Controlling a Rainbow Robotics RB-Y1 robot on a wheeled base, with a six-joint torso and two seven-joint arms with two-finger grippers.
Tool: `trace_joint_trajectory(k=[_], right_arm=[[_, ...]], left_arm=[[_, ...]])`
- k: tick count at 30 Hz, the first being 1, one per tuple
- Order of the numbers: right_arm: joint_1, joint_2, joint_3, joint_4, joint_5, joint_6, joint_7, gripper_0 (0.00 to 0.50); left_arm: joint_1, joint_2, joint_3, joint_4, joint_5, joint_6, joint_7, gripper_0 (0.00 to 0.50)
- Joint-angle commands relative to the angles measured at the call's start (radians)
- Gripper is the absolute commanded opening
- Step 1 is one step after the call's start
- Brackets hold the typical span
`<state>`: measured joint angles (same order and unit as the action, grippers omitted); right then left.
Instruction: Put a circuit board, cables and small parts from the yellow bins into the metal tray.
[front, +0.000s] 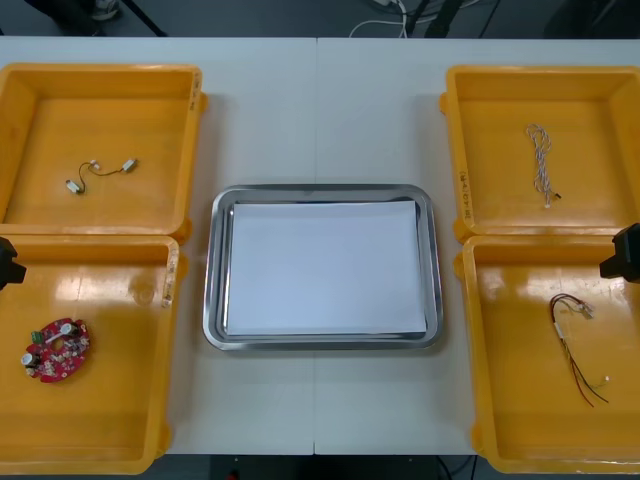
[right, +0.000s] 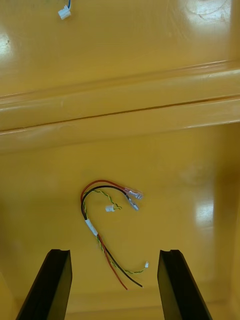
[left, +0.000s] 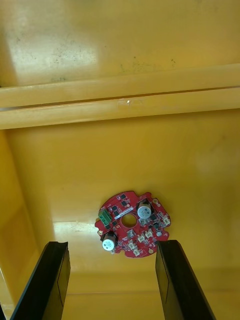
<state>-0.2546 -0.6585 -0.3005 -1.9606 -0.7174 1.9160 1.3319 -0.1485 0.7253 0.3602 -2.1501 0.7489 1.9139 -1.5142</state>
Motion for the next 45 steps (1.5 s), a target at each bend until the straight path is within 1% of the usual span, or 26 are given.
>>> trace_joint_trajectory(k=[1, 12, 13, 15, 20, 21, 25, 27, 32, 40, 45], right_arm=[[0.009, -0.043, -0.031, -0.009, -0.005, 0.004, 0.015, 0.5], [0.009, -0.043, -0.031, -0.009, -0.005, 0.004, 0.015, 0.5], [0.009, -0.043, -0.031, -0.009, -0.005, 0.004, 0.015, 0.5], [0.009, -0.043, -0.031, -0.009, -0.005, 0.004, 0.015, 0.5], [0.009, -0.043, -0.031, -0.009, -0.005, 0.004, 0.015, 0.5], [-0.012, -0.05, -0.045, -0.018, -0.004, 0.004, 0.013, 0.5], [-0.023, -0.061, -0.054, -0.034, -0.011, 0.004, 0.013, 0.5], [-0.014, -0.064, -0.052, -0.064, -0.007, 0.004, 0.012, 0.5], [0.017, -0.059, -0.031, -0.064, 0.001, -0.002, 0.01, 0.5], [0.121, -0.044, -0.022, -0.084, -0.017, -0.103, 0.02, 0.5], [0.164, -0.041, -0.017, -0.089, -0.031, -0.135, 0.027, 0.5]], left_arm=[[0.018, 0.046, 0.031, -0.031, 0.006, 0.006, -0.075, 0.5], [0.018, 0.046, 0.031, -0.031, 0.006, 0.006, -0.075, 0.5], [0.032, 0.017, 0.025, -0.017, 0.006, 0.006, -0.072, 0.5], [0.03, 0.005, 0.026, -0.013, 0.007, 0.006, -0.069, 0.5], [0.021, 0.009, 0.028, -0.011, 0.009, 0.006, -0.054, 0.5], [0.021, 0.009, 0.031, -0.011, 0.009, 0.006, -0.049, 0.5], [0.021, 0.009, 0.043, -0.011, 0.012, 0.006, -0.038, 0.5], [0.023, 0.009, 0.056, -0.011, 0.012, 0.006, -0.027, 0.5], [0.041, 0.009, 0.082, -0.011, 0.013, 0.006, -0.008, 0.5], [0.076, 0.006, 0.137, -0.011, 0.017, 0.006, 0.04, 0.5], [0.082, 0.002, 0.146, -0.013, 0.017, 0.006, 0.103, 0.5]])
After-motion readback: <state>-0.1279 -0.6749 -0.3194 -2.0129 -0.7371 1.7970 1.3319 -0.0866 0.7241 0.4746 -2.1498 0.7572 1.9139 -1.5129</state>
